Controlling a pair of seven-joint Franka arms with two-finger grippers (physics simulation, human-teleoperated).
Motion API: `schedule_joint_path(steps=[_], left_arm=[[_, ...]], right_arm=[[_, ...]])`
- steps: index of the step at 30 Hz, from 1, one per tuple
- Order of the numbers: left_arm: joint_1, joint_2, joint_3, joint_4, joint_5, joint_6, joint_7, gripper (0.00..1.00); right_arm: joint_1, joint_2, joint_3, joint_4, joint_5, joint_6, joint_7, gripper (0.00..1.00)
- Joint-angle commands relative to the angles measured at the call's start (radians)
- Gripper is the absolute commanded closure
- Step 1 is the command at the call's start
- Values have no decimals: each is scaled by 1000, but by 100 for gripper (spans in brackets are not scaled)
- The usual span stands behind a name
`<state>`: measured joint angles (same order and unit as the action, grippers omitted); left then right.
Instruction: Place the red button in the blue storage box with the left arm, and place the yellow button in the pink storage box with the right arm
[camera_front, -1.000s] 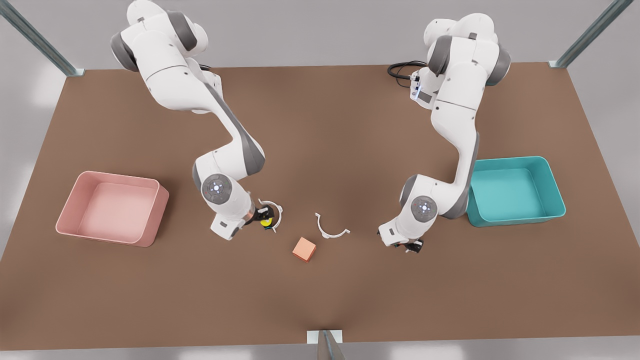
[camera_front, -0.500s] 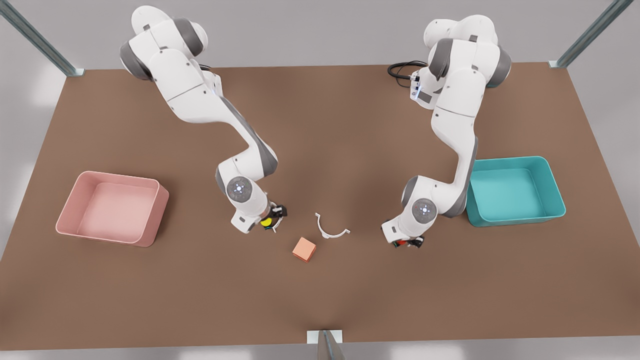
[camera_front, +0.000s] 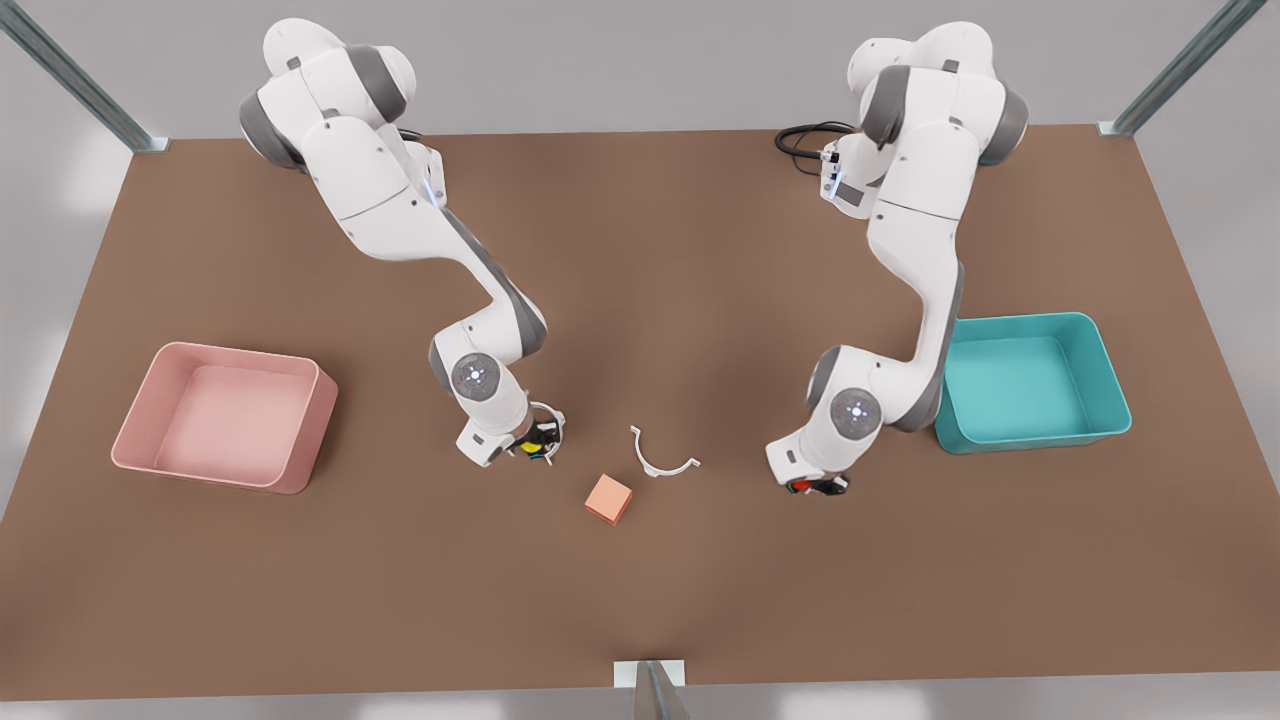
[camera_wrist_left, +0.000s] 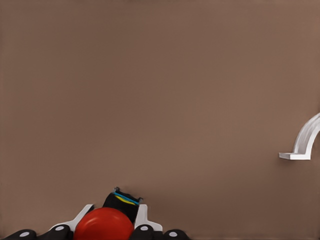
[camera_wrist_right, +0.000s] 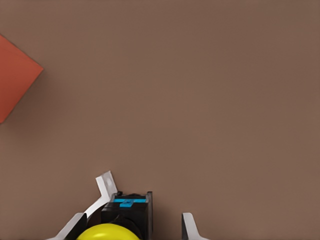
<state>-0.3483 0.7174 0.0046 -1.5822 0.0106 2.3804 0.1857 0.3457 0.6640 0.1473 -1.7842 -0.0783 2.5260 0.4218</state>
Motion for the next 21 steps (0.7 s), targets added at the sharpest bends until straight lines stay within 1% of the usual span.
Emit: schedule_joint_path(steps=[1, 3, 6, 8, 10, 13, 14, 15, 16, 17, 18, 21], left_arm=[[0, -27, 0, 1, 0, -43, 23, 46], [5, -78, 5, 1, -1, -102, 24, 46], [78, -136, 3, -1, -1, -208, 135, 46], [123, -159, 3, -1, -1, -267, 213, 46], [173, -182, 5, -2, -1, -328, 301, 47], [299, -225, 3, -5, -3, -420, 500, 48], [348, -243, 3, -7, -3, -452, 590, 48], [388, -263, 3, -21, -3, -477, 659, 48], [422, -309, 3, -70, -4, -477, 713, 48], [445, -384, 3, -157, -4, -468, 735, 48], [469, -429, 3, -228, -4, -446, 768, 48], [506, -532, 5, -444, -9, -311, 817, 48]], right_arm=[[-1, 2, 0, -1, -1, 40, 38, 23], [-1, 5, -2, -4, -3, 50, 38, 25], [-1, 2, -2, -4, -1, 48, 37, 42], [4, -6, 0, -3, -3, 46, 35, 49], [6, -23, -2, 0, -1, 37, 35, 49], [-19, -89, -2, 0, -3, 30, 26, 49], [-40, -121, -2, 25, -3, -44, 25, 49], [-65, -147, -2, 29, -3, -55, 9, 49], [-94, -161, -2, 29, -3, -62, -31, 49], [-140, -178, -2, 32, -3, -75, -93, 49], [-183, -193, 2, 31, -3, -96, -149, 49], [-352, -228, 5, 29, -3, -147, -391, 49]])
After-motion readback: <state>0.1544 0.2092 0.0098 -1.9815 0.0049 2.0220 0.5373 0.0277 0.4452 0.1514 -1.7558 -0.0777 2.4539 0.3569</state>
